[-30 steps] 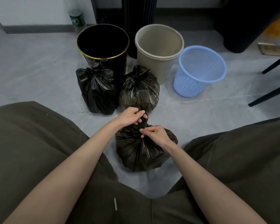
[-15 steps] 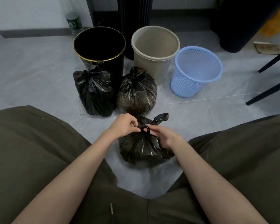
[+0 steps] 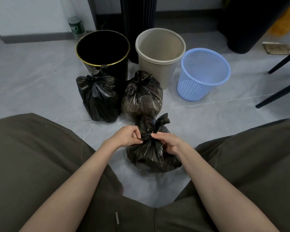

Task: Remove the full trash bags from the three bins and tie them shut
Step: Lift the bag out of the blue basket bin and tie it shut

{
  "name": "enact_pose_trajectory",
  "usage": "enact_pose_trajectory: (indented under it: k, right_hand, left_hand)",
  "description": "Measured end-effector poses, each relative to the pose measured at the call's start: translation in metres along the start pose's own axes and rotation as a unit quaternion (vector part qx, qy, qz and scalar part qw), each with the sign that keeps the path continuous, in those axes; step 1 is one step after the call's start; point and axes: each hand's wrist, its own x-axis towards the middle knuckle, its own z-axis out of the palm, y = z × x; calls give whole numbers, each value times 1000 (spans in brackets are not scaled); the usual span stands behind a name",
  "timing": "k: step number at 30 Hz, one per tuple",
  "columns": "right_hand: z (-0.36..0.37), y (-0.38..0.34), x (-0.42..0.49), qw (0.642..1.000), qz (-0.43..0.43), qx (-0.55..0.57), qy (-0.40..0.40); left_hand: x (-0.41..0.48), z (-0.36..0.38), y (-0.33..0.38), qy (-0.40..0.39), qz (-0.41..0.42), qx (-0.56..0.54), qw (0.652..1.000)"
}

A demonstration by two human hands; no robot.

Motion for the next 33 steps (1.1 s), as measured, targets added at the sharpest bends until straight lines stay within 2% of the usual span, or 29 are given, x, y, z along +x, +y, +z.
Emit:
enact_pose_trajectory:
  k: [3,7,14,19,23,26,30,33]
  right_hand:
    - [-1,3,3,998,-39,25,35]
    - [-1,4,5,999,-40,9,21]
    - [0,3,3,998,-49,11,45]
    - [-2,2,2,999,-11,23,25]
    - [-5,2,4,996,-41,-76,18]
    - [-2,-1,2,974,-110,-198,8]
    - [4,-6,0,907,-199,-368,46]
    - [2,-7,-3,871,-240,-427,42]
  left_hand:
    - [-2,-2,13,40,23,53,998]
    - [0,9,18,39,32,138,989]
    - [-1,23,9,152,52,45,986]
    - [-4,21,14,139,66,96,983]
    - [-4,24,8,127,17,132,983]
    - [-5,25,3,129,-4,129,983]
    - [-4,27,-6,102,-8,99,990]
    - [-1,28,-12,72,11,76,994]
